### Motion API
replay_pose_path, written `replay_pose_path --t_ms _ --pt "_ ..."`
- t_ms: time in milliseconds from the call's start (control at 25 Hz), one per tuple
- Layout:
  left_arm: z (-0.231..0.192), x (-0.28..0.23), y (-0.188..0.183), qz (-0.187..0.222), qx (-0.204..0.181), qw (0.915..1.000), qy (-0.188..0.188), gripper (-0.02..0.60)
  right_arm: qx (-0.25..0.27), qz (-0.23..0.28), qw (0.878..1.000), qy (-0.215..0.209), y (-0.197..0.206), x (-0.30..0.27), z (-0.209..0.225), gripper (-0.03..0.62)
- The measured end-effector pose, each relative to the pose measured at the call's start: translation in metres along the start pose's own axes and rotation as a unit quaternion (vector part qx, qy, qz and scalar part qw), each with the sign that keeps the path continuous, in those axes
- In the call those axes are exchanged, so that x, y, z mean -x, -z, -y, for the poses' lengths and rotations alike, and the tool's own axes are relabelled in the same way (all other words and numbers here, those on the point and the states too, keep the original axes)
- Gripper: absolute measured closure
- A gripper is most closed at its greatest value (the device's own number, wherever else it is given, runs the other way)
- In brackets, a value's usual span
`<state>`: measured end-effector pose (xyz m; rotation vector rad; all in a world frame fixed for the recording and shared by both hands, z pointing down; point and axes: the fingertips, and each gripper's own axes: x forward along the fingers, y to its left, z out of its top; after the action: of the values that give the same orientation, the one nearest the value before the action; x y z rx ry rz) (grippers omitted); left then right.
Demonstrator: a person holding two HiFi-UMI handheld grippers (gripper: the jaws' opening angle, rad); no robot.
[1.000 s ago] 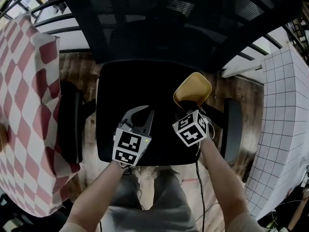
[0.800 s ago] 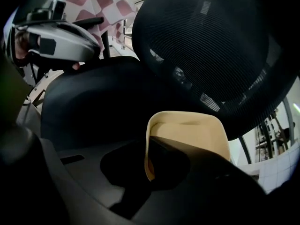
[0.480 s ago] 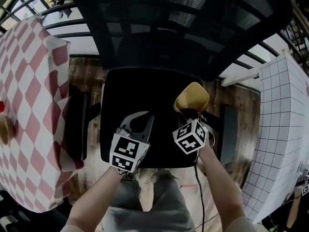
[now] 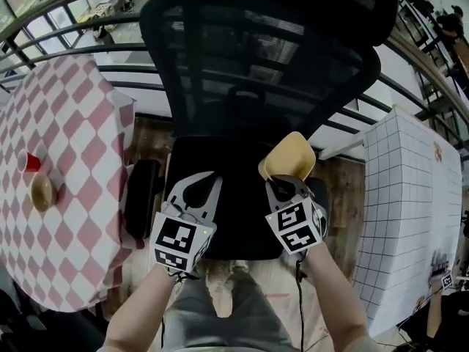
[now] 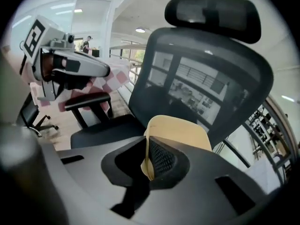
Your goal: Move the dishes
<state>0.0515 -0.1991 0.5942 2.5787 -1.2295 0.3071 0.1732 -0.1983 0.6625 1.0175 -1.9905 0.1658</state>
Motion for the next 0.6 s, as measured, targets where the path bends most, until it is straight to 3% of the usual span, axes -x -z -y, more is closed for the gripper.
replay_pose_path --t_ms 360,600 --pt "0.007 0.083 -0.155 0.065 -0.03 0.9971 -0.025 0.569 -0.015 0.124 0.991 0.039 -0.147 0.164 0.033 0.562" --pt "0.022 0.128 -0.253 0.106 -0.061 0.9918 -0.036 0.568 0.006 0.208 0.976 0.069 -0.233 0.265 0.046 0.562"
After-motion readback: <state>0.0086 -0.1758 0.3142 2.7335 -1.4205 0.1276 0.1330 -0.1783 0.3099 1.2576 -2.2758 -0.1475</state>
